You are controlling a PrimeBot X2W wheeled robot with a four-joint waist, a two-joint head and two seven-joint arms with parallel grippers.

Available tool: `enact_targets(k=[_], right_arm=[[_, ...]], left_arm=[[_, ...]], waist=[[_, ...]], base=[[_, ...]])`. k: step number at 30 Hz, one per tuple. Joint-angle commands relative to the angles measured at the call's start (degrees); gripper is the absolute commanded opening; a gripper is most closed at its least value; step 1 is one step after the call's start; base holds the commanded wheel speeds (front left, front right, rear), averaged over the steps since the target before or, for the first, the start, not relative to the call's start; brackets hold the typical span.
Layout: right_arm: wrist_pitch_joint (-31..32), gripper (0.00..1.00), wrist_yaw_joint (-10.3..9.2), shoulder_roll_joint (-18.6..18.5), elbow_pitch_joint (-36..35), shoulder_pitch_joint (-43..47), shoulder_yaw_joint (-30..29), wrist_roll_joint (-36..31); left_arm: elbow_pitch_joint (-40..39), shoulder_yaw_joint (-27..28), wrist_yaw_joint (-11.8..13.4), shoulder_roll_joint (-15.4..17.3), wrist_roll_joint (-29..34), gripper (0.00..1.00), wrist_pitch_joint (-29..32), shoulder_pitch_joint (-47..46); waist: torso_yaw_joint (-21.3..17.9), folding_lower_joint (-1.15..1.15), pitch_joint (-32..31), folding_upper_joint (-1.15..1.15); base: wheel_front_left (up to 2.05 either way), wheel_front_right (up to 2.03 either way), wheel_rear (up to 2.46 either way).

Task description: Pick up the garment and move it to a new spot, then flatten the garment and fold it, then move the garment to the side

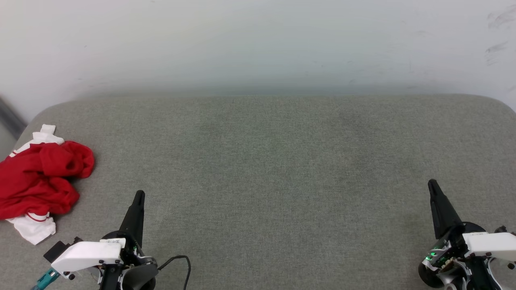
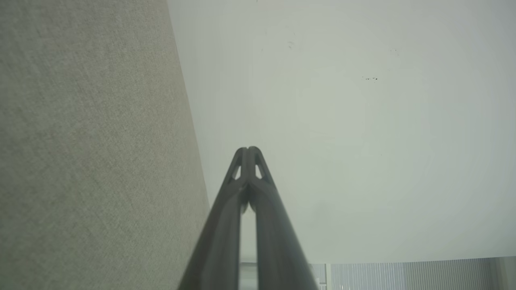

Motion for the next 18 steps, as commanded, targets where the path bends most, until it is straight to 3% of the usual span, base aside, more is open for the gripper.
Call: enact_targets(k=[1, 18], right_arm=[[0.12, 0.0, -0.02, 0.22, 0.06, -0.7, -0.07, -0.34], [0.13, 0.0, -0.02, 0.23, 0.06, -0.7, -0.08, -0.34]], left_arm=[[0.04, 0.19, -0.15, -0.07, 0.17, 0.0, 0.28, -0.52], [0.04, 0.19, -0.15, -0.07, 0.18, 0.0, 0.28, -0.52]], waist=[[0.0, 0.0, 0.0, 0.0], [0.0, 0.0, 0.0, 0.0]], base=[[0.0, 0.0, 0.0], [0.0, 0.0, 0.0]])
